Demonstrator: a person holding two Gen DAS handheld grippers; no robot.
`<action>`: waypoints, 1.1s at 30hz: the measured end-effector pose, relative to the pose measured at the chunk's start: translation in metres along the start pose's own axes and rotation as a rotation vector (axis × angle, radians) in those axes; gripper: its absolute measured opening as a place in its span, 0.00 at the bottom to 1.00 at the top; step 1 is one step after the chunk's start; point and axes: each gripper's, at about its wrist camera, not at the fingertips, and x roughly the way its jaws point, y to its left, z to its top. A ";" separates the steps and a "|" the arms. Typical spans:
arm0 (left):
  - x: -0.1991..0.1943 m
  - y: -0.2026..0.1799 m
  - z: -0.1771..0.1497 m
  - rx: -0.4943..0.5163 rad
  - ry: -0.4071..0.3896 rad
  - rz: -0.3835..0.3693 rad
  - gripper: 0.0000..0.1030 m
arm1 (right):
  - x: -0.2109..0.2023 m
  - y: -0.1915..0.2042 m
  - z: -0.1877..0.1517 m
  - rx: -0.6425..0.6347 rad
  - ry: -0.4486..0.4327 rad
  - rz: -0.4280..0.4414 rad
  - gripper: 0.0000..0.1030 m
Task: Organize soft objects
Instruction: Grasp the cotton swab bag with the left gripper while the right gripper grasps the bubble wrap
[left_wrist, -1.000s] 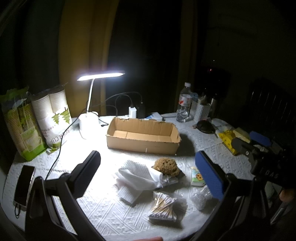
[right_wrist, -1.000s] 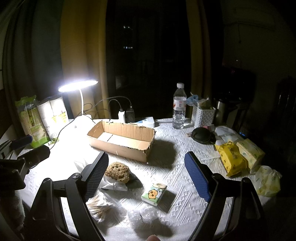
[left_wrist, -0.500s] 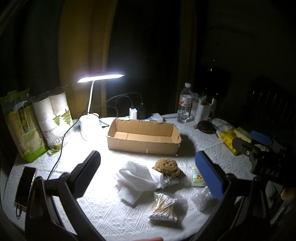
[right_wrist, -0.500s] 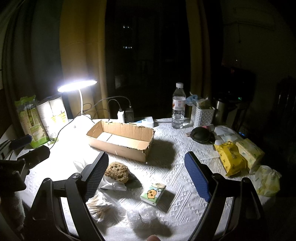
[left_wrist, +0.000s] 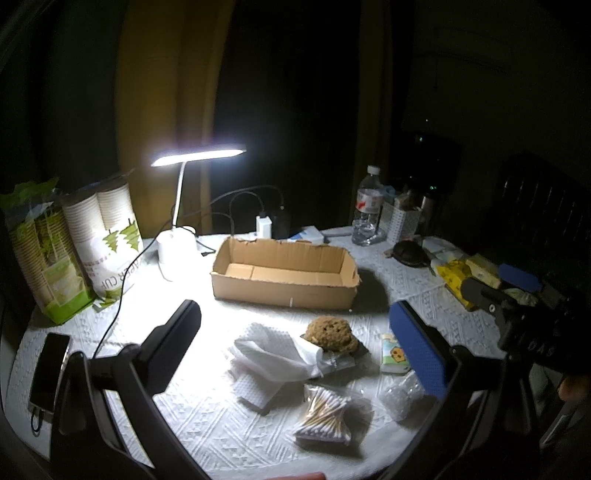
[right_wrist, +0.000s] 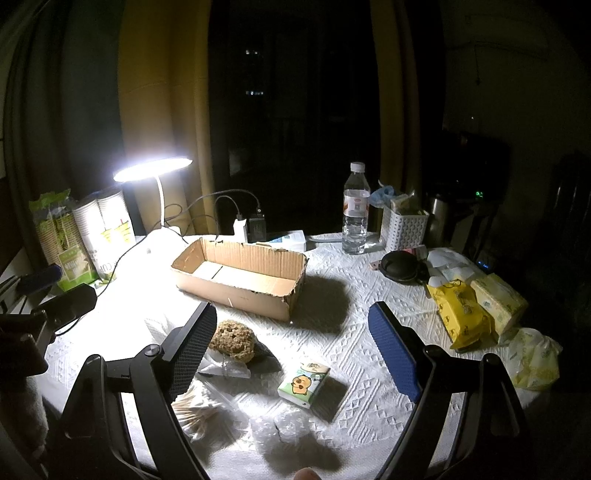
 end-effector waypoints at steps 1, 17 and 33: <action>0.000 -0.001 0.000 0.000 0.001 0.001 0.99 | 0.000 0.000 0.000 0.000 0.000 0.001 0.84; 0.043 -0.017 -0.037 0.005 0.143 0.050 0.99 | 0.035 -0.024 -0.031 0.004 0.101 0.027 0.84; 0.117 -0.039 -0.109 0.086 0.384 0.020 0.99 | 0.096 -0.035 -0.099 0.034 0.313 0.156 0.84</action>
